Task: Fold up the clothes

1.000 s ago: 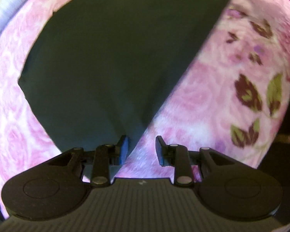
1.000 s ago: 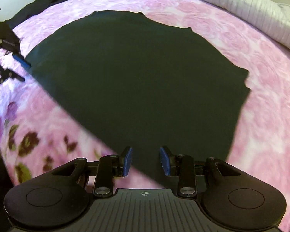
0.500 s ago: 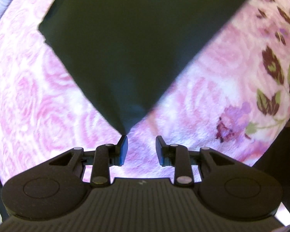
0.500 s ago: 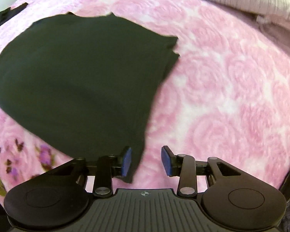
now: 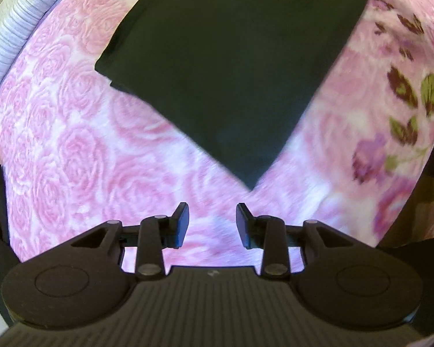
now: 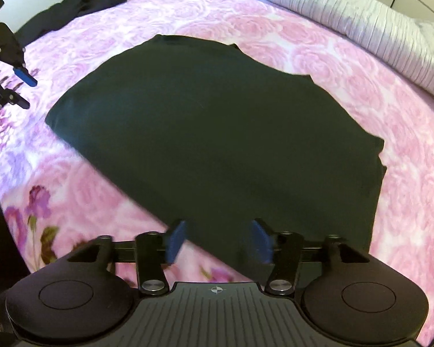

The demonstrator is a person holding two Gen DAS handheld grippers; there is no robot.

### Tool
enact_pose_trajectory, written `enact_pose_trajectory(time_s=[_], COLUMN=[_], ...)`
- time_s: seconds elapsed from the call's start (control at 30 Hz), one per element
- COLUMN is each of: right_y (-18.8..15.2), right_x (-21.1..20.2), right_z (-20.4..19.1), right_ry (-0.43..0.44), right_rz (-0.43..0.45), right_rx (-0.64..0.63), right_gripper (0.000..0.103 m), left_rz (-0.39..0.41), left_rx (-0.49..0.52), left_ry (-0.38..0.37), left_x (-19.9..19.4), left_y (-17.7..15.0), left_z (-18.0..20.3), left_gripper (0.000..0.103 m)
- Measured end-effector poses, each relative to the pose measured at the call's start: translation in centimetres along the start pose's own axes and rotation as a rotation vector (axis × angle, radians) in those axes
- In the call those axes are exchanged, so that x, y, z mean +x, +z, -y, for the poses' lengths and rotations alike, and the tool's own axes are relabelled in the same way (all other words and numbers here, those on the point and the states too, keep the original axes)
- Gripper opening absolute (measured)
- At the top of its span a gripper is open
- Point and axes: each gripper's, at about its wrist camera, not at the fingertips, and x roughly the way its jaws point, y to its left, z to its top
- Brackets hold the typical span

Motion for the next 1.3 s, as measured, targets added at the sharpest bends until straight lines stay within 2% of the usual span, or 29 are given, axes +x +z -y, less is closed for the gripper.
enact_pose_trajectory(time_s=[0.17, 0.3, 0.37, 0.4, 0.43, 0.5, 0.6, 0.63, 0.77, 0.8, 0.83, 0.9, 0.97, 1.0, 1.03, 1.1, 1.2, 1.3], right_y=[1.9, 3.8, 5.0, 5.6, 6.2, 7.4, 8.3, 8.4, 8.3, 8.3, 8.2, 8.0, 7.9, 7.9, 7.9, 7.9, 8.0, 8.1], right_x=[-0.1, -0.3, 0.1, 0.2, 0.5, 1.4, 3.5, 4.2, 6.1, 6.5, 6.9, 7.5, 7.7, 7.7, 7.8, 7.9, 8.3, 8.5], right_z=[-4.9, -9.9, -12.7, -14.0, -15.2, -17.9, -20.8, -21.5, -24.2, -24.6, -24.6, -24.3, -24.2, -24.2, -24.1, -23.9, -23.7, -23.5], right_ry=[-0.104, -0.177, -0.178, -0.172, -0.164, -0.144, -0.110, -0.098, -0.107, -0.114, -0.119, -0.126, -0.150, -0.162, -0.173, -0.183, -0.199, -0.214], right_rz=[-0.039, -0.077, -0.099, -0.109, -0.116, -0.115, -0.128, -0.128, -0.117, -0.115, -0.115, -0.115, -0.109, -0.106, -0.102, -0.096, -0.094, -0.094], right_rx=[0.061, 0.133, 0.152, 0.151, 0.148, 0.124, 0.108, 0.107, 0.104, 0.112, 0.135, 0.184, 0.216, 0.231, 0.246, 0.267, 0.284, 0.300], right_gripper=[0.064, 0.064, 0.064, 0.064, 0.064, 0.065, 0.065, 0.065, 0.066, 0.066, 0.066, 0.066, 0.066, 0.066, 0.066, 0.066, 0.066, 0.066], left_rz=[0.102, 0.184, 0.232, 0.262, 0.291, 0.351, 0.475, 0.502, 0.568, 0.594, 0.630, 0.695, 0.727, 0.728, 0.729, 0.728, 0.746, 0.771], left_rx=[0.125, 0.292, 0.368, 0.419, 0.470, 0.575, 0.878, 0.949, 1.144, 1.187, 1.225, 1.287, 1.343, 1.367, 1.392, 1.442, 1.502, 1.504], left_ry=[-0.066, -0.061, -0.051, -0.041, -0.030, -0.007, 0.156, 0.197, 0.241, 0.241, 0.238, 0.232, 0.218, 0.207, 0.196, 0.184, 0.181, 0.196], left_x=[2.3, 2.7, 2.8, 3.0, 3.2, 3.6, 5.8, 6.6, 10.2, 10.8, 11.1, 11.6, 11.7, 11.7, 11.7, 11.7, 12.1, 13.0], left_y=[-3.2, -4.6, -4.8, -4.6, -4.5, -4.2, -4.3, -4.1, -2.4, -2.1, -1.9, -1.2, -0.6, -0.2, 0.1, 0.7, 1.1, 2.1], left_z=[-4.1, -7.1, -8.5, -8.8, -9.0, -9.5, -8.9, -8.8, -9.2, -9.4, -9.6, -10.4, -10.9, -11.0, -11.1, -11.2, -11.6, -11.7], left_gripper=[0.032, 0.032, 0.033, 0.037, 0.042, 0.046, 0.056, 0.057, 0.059, 0.067, 0.080, 0.093, 0.092, 0.087, 0.075, 0.063, 0.063, 0.063])
